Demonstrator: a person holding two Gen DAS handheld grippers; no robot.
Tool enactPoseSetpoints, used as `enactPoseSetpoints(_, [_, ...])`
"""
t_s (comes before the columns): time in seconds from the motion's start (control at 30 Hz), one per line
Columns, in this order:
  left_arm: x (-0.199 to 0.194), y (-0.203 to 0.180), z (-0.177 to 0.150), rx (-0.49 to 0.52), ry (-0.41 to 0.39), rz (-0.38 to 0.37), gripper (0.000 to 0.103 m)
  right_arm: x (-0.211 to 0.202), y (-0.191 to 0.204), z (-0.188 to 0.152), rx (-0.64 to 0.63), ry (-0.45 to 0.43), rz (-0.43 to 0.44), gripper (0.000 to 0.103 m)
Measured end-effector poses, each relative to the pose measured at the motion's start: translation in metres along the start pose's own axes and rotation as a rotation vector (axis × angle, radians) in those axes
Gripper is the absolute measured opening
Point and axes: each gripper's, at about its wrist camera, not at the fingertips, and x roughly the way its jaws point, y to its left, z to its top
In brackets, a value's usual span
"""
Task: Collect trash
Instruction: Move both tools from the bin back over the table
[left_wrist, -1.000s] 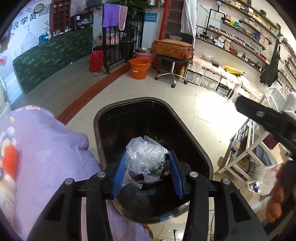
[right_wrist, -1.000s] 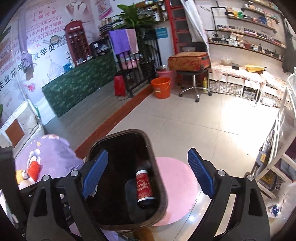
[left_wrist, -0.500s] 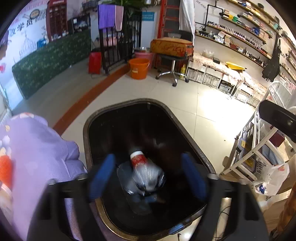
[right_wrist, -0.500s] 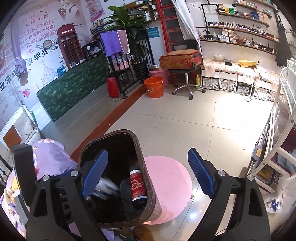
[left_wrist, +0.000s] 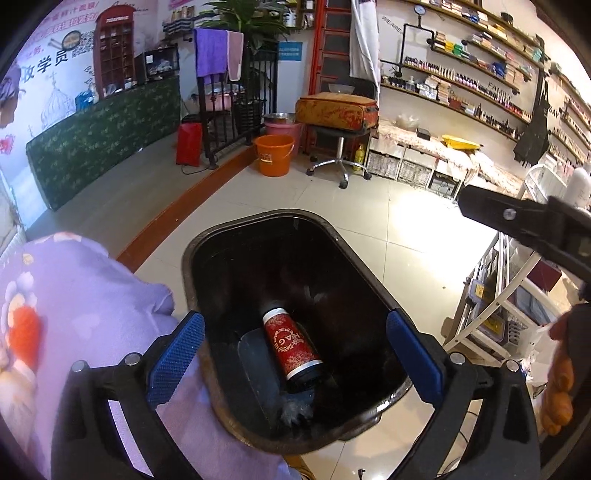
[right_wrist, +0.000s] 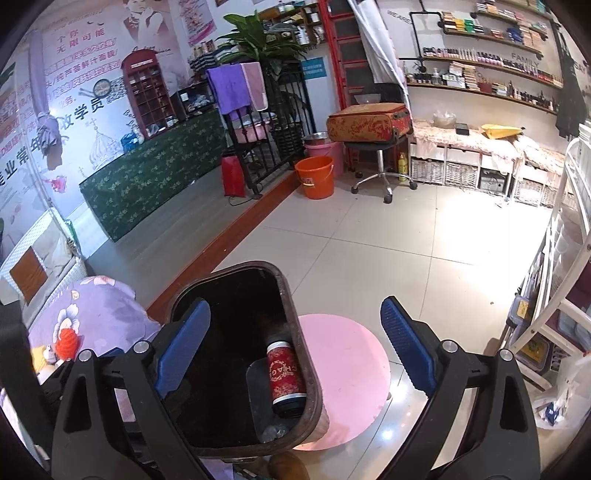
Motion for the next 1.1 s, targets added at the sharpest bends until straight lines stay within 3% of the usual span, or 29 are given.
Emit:
enactPoseSetpoints(0.33, [-0.043, 0.030, -0.026, -0.041, -0.052, 0.081, 0.097, 0.002, 0.032, -0.006, -0.044, 0.021, 0.068, 0.093])
enactPoseSetpoints(1.1, [-0.138, 0.131, -0.118, -0.273, -0.074, 0.303, 0.097, -0.004, 0.171, -0.062, -0.305, 0.161, 0.376, 0.093])
